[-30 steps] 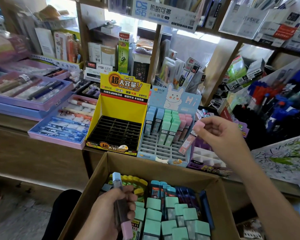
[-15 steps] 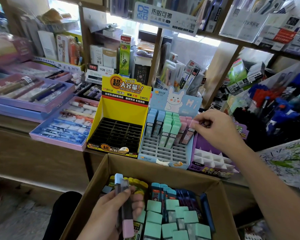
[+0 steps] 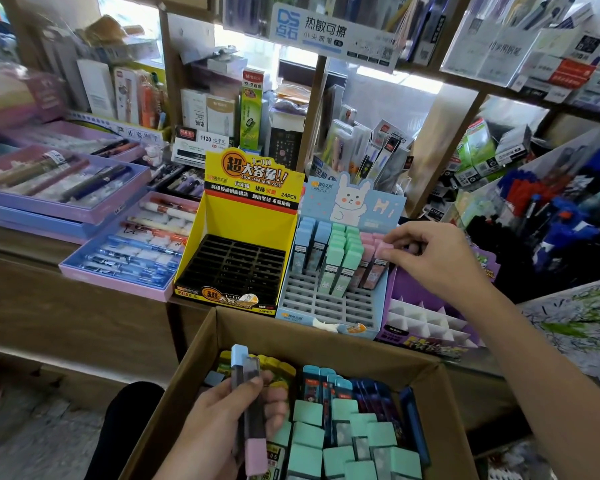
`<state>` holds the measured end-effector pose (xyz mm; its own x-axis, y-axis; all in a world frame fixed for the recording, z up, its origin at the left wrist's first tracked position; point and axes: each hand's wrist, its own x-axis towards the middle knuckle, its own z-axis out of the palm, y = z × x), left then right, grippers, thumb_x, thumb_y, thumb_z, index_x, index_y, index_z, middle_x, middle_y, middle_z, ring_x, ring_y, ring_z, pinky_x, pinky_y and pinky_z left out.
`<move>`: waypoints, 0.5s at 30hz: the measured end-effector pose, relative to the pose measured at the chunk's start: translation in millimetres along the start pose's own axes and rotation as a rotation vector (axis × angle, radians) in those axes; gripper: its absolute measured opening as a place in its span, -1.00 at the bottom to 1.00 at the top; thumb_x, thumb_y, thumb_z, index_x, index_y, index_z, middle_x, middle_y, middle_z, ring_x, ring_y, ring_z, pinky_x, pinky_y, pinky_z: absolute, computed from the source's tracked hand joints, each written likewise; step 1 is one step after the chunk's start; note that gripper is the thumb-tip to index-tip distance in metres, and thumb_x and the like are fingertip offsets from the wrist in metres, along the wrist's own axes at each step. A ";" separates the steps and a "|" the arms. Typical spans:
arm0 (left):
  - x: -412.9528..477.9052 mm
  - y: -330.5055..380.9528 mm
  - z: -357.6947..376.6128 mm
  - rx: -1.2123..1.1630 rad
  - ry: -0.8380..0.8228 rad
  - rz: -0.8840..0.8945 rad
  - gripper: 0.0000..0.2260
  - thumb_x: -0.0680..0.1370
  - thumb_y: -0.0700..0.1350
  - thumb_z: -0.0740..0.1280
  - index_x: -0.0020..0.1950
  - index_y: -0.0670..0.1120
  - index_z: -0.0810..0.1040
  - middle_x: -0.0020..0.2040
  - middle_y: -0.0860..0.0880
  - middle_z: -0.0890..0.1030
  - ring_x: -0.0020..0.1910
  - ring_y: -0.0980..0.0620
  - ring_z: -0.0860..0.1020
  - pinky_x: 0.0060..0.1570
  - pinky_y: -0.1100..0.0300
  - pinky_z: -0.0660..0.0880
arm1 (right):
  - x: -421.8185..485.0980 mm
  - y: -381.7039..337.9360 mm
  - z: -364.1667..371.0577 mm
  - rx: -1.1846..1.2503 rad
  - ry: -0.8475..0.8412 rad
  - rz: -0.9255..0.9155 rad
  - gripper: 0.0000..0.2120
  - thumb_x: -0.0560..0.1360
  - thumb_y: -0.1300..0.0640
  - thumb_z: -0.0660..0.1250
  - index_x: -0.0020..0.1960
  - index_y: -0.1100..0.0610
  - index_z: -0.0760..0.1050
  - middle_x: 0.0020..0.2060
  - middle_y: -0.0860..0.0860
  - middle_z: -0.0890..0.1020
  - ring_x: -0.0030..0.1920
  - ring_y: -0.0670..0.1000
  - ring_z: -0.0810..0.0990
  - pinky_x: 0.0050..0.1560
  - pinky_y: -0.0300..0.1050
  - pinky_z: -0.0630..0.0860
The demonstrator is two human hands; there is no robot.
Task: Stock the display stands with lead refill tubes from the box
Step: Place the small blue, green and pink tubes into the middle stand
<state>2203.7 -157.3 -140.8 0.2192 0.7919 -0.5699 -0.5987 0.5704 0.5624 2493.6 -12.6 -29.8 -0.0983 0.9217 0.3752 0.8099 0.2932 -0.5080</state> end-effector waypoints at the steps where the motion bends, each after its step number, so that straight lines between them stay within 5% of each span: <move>1: 0.0 0.0 -0.3 0.003 -0.001 0.001 -0.81 0.61 -0.31 0.27 0.14 -0.39 0.56 -0.15 -0.42 0.66 -0.39 -0.22 0.66 -0.42 0.01 0.65 | -0.1 -1.0 0.3 0.004 0.002 0.002 -0.85 0.43 0.15 0.61 -0.08 -0.03 0.69 -0.26 -0.10 0.66 -0.31 -0.16 0.50 -0.22 -0.38 0.42; 4: 0.2 0.4 -1.8 0.015 0.001 -0.003 -0.81 0.60 -0.30 0.28 0.15 -0.38 0.56 -0.13 -0.42 0.66 -0.38 -0.22 0.67 -0.40 0.00 0.65 | -0.4 -3.9 1.6 -0.032 0.004 -0.010 -0.84 0.44 0.14 0.60 -0.09 -0.05 0.66 -0.26 -0.12 0.66 -0.31 -0.18 0.51 -0.24 -0.43 0.41; 11: -1.2 -0.7 -1.2 0.055 0.023 0.023 -0.80 0.61 -0.27 0.29 0.17 -0.35 0.57 -0.06 -0.42 0.68 -0.34 -0.20 0.68 -0.39 0.04 0.65 | 0.9 -8.3 2.5 -0.312 -0.041 -0.030 -0.98 0.53 0.11 0.50 -0.05 0.01 0.68 -0.16 0.00 0.58 -0.14 0.00 0.51 -0.04 -0.03 0.53; 15: -5.0 -0.4 0.9 0.061 0.012 0.018 -0.79 0.62 -0.24 0.30 0.18 -0.33 0.56 -0.03 -0.40 0.68 -0.34 -0.19 0.69 -0.40 0.07 0.66 | 1.8 -8.7 5.5 -0.435 -0.062 -0.069 -0.91 0.57 0.15 0.44 -0.03 0.11 0.73 -0.11 0.02 0.70 -0.04 0.00 0.40 0.02 0.08 0.52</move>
<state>2203.6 -161.3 -137.6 0.1991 0.7998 -0.5662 -0.5545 0.5684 0.6079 2483.2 -12.1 -28.9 -0.1842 0.9211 0.3431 0.9670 0.2324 -0.1047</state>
